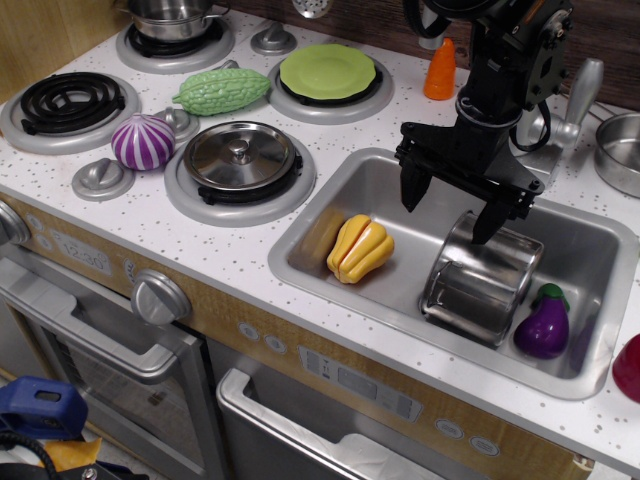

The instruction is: Flip pot upright in sink

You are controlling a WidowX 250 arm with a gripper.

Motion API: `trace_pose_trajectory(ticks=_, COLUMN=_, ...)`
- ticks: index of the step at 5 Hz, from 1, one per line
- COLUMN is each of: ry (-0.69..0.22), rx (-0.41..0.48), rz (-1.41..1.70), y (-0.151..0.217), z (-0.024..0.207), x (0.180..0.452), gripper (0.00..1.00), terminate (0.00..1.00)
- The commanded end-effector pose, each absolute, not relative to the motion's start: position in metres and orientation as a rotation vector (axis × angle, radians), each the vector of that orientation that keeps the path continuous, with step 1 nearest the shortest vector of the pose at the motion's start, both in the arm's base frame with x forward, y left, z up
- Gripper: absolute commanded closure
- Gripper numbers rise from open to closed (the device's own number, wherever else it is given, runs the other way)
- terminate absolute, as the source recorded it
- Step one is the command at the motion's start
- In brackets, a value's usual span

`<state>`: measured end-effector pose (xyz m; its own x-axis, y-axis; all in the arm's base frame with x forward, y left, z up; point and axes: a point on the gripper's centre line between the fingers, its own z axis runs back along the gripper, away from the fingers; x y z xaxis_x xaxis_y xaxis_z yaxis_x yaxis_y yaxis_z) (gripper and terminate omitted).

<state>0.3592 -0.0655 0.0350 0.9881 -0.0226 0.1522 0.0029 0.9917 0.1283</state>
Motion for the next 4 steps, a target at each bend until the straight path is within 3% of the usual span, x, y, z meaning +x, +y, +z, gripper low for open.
trace_pose_trajectory(ticks=1, ry=-0.154, rx=0.128, rz=-0.013, y=-0.065, z=0.035, x=0.359, gripper=0.00, terminate=0.00)
trace_pose_trajectory(ticks=2, ry=-0.172, rx=-0.091, rz=0.039, y=-0.062, z=0.042, x=0.370, gripper=0.00, terminate=0.00)
trace_pose_trajectory(ticks=4, ry=-0.291, rx=-0.305, rz=-0.032, y=-0.051, z=0.041, x=0.382, gripper=0.00, terminate=0.00)
